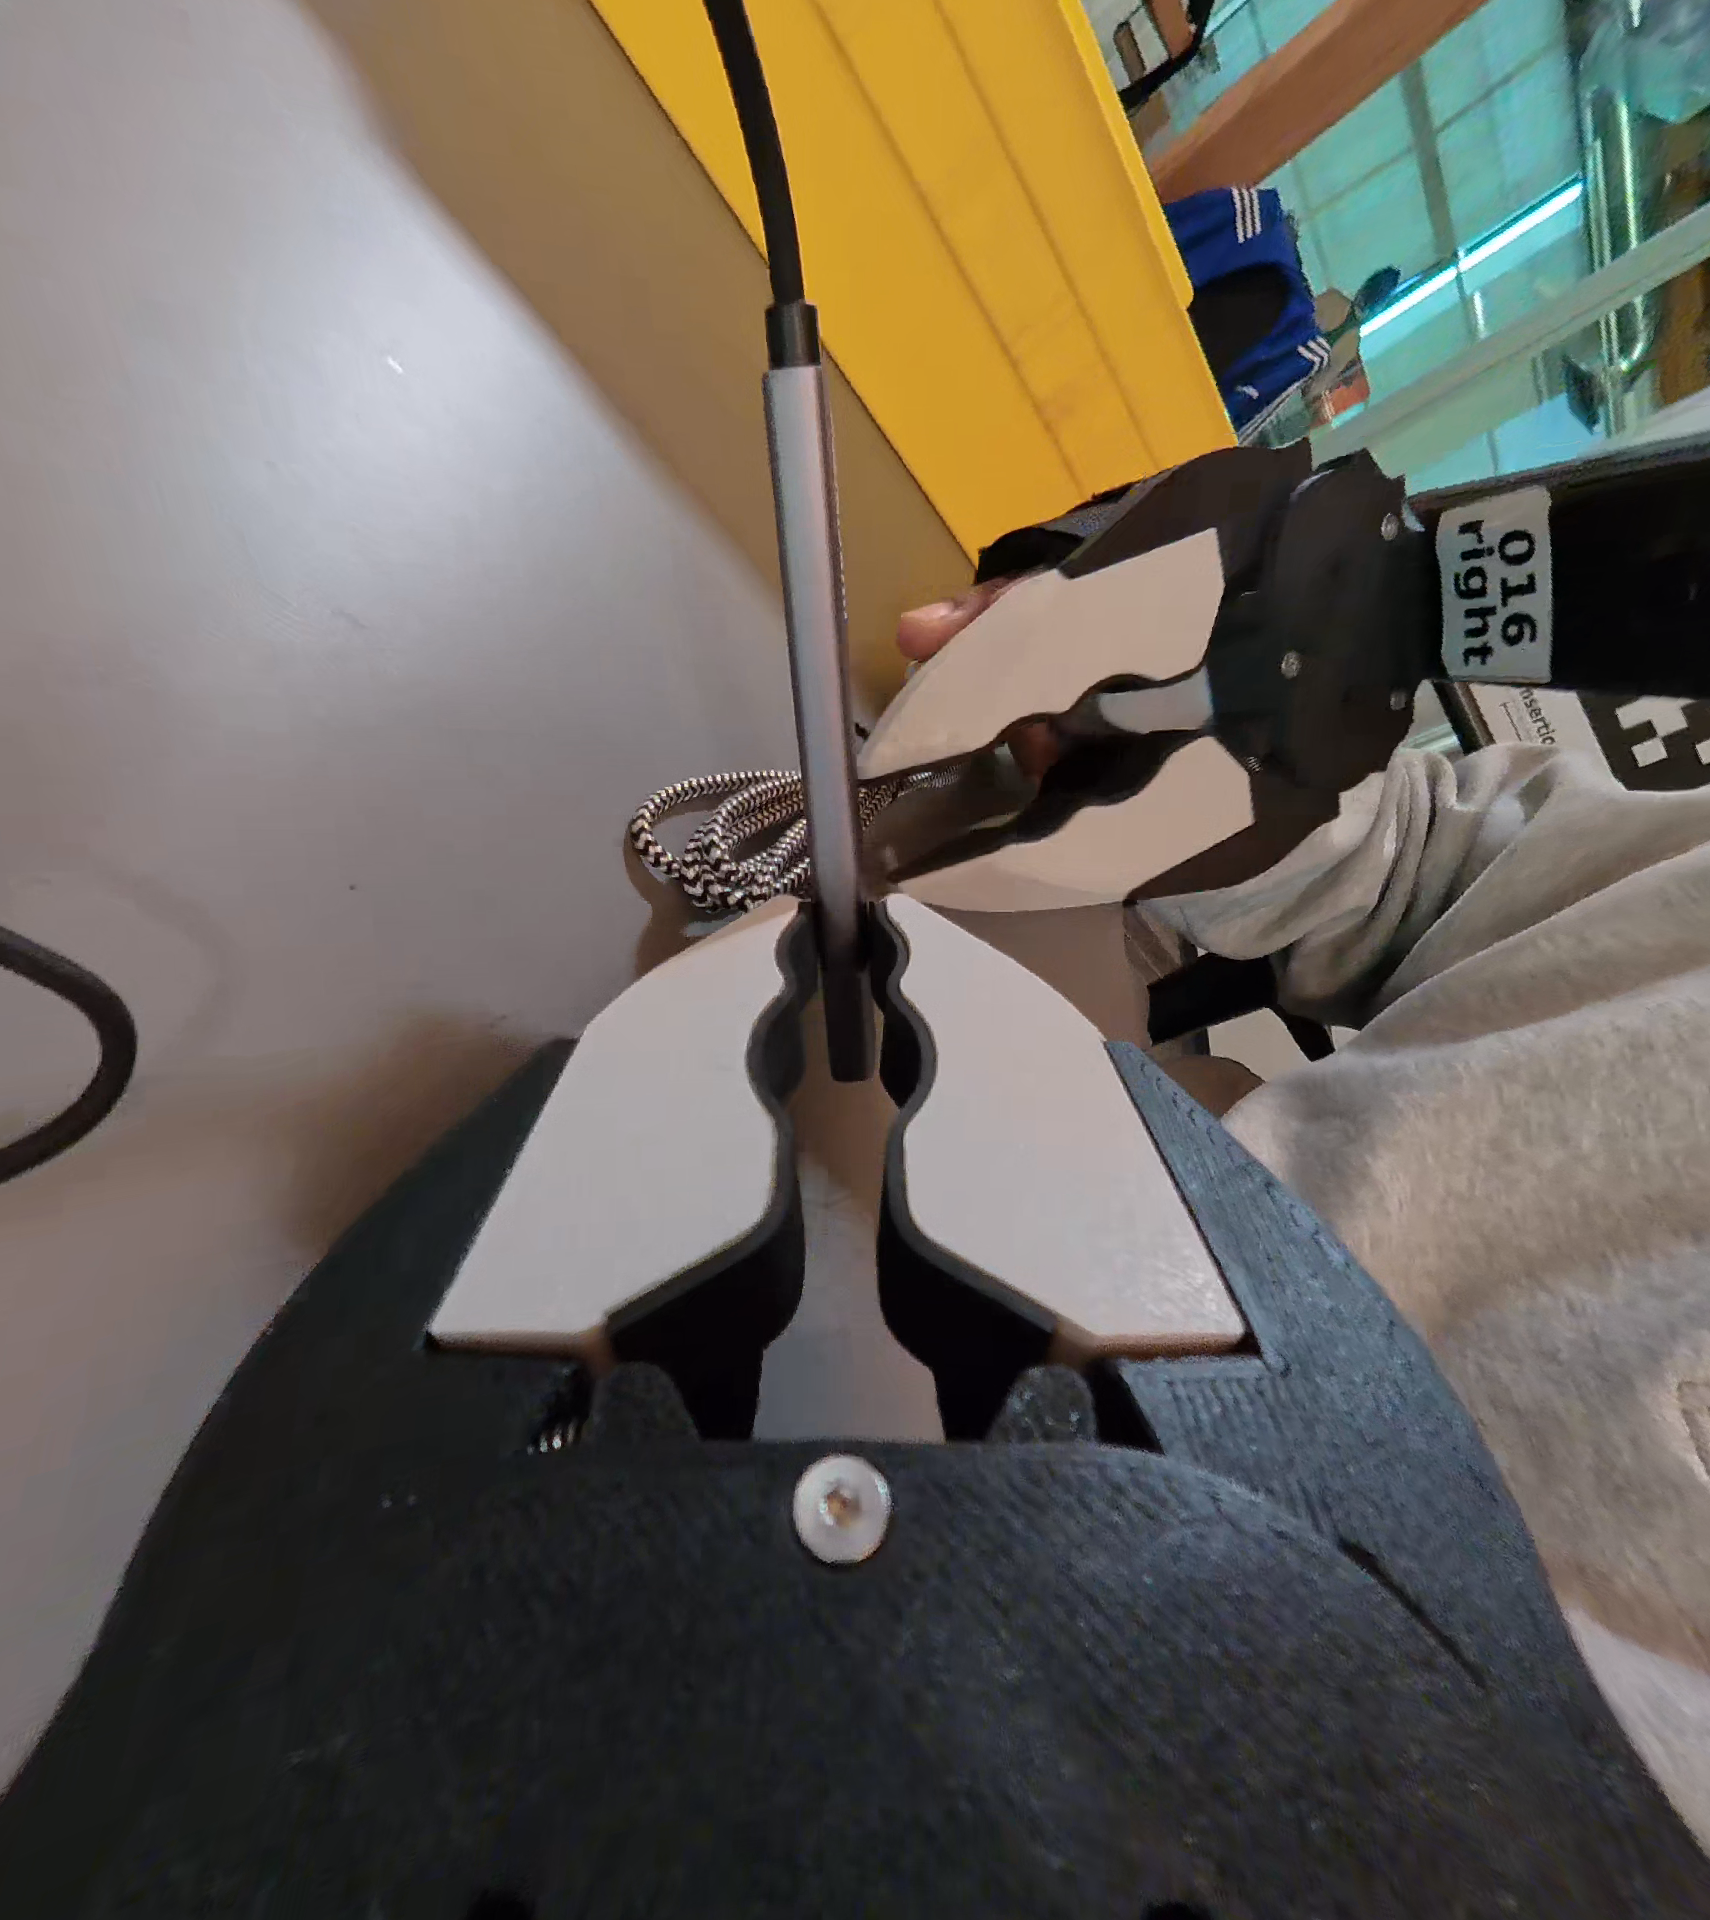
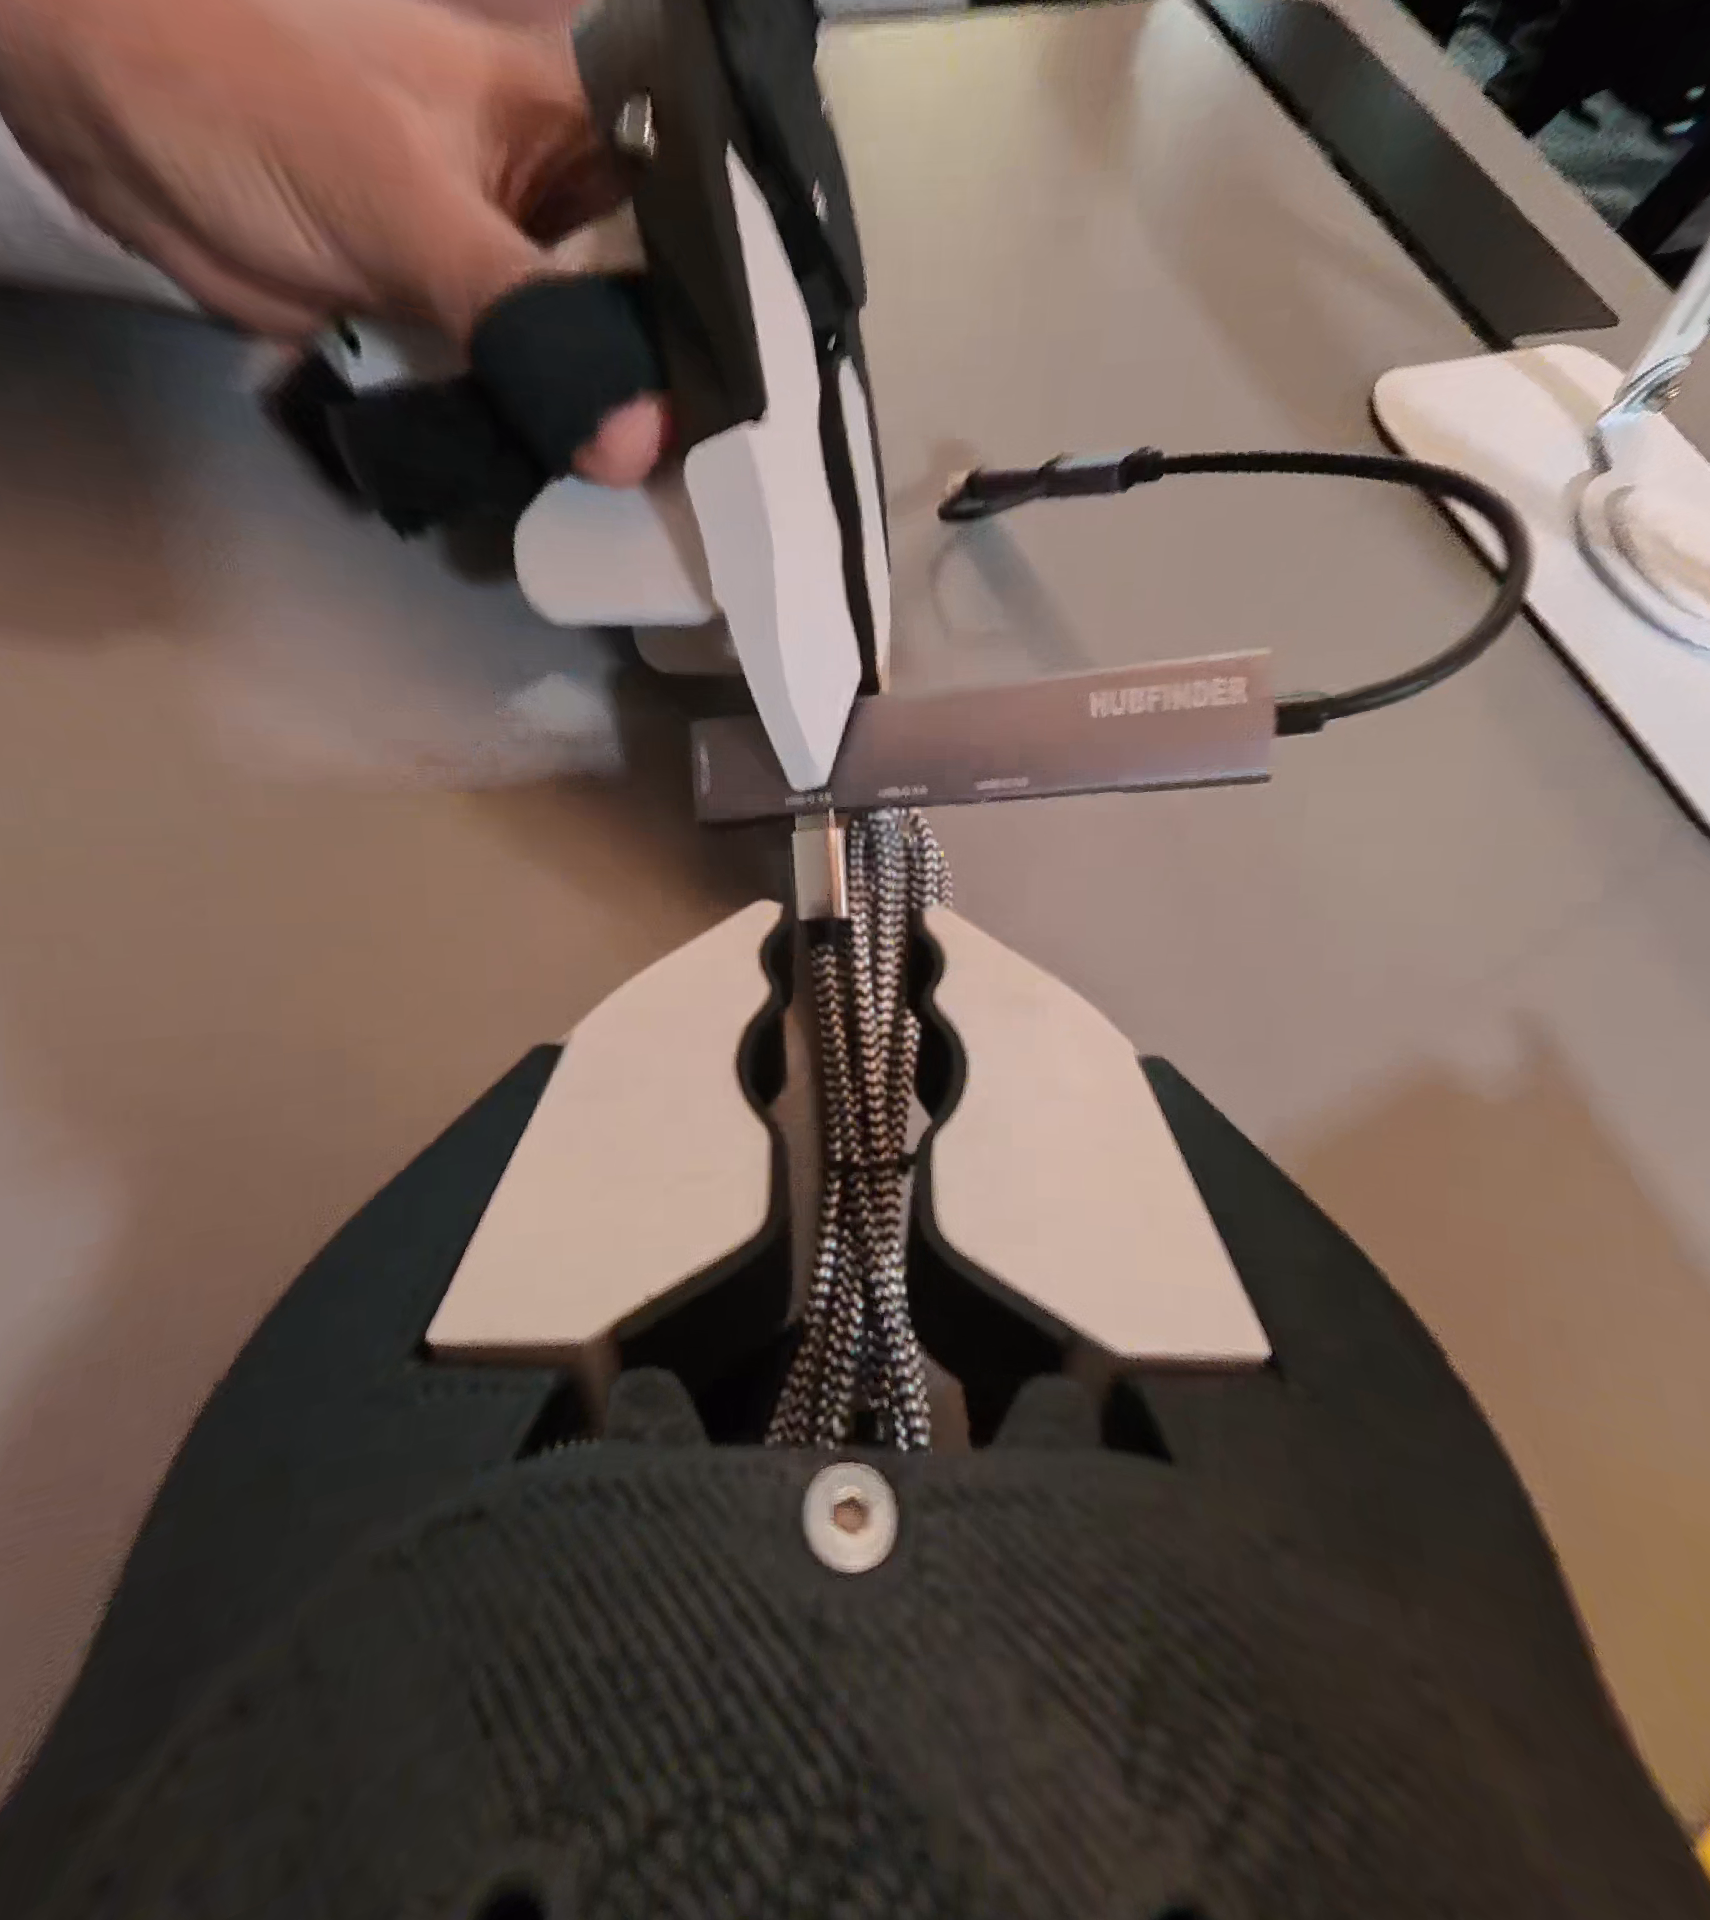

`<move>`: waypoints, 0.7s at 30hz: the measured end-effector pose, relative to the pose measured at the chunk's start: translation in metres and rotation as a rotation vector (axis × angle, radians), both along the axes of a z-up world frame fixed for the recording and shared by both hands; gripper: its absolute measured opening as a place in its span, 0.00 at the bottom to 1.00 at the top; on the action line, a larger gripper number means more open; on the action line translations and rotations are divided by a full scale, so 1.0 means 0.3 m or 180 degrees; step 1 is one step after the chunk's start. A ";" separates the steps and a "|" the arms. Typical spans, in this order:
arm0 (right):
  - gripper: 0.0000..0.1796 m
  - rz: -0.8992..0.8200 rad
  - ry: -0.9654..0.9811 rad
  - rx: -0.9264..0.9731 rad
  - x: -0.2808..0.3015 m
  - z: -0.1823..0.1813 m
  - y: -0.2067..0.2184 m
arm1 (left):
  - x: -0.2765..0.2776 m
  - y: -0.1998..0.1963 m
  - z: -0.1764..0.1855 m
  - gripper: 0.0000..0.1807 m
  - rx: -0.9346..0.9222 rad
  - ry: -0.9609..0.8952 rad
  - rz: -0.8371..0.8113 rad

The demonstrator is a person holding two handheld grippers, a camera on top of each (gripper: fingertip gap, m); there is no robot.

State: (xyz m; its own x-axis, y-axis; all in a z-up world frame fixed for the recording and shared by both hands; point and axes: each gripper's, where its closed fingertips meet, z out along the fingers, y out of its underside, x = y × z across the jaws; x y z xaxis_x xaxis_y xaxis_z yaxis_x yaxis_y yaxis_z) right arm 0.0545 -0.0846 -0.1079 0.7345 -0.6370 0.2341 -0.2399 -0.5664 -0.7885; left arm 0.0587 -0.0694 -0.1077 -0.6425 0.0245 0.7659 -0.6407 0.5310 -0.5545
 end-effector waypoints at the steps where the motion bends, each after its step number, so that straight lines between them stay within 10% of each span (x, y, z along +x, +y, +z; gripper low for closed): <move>1: 0.10 0.0008 -0.0017 -0.0099 0.000 -0.009 -0.003 | -0.002 0.000 0.000 0.06 -0.0005 0.0023 -0.0008; 21: 0.03 0.0115 0.0010 -0.0358 -0.018 -0.047 0.017 | -0.009 0.002 0.009 0.06 -0.0068 0.0370 -0.0009</move>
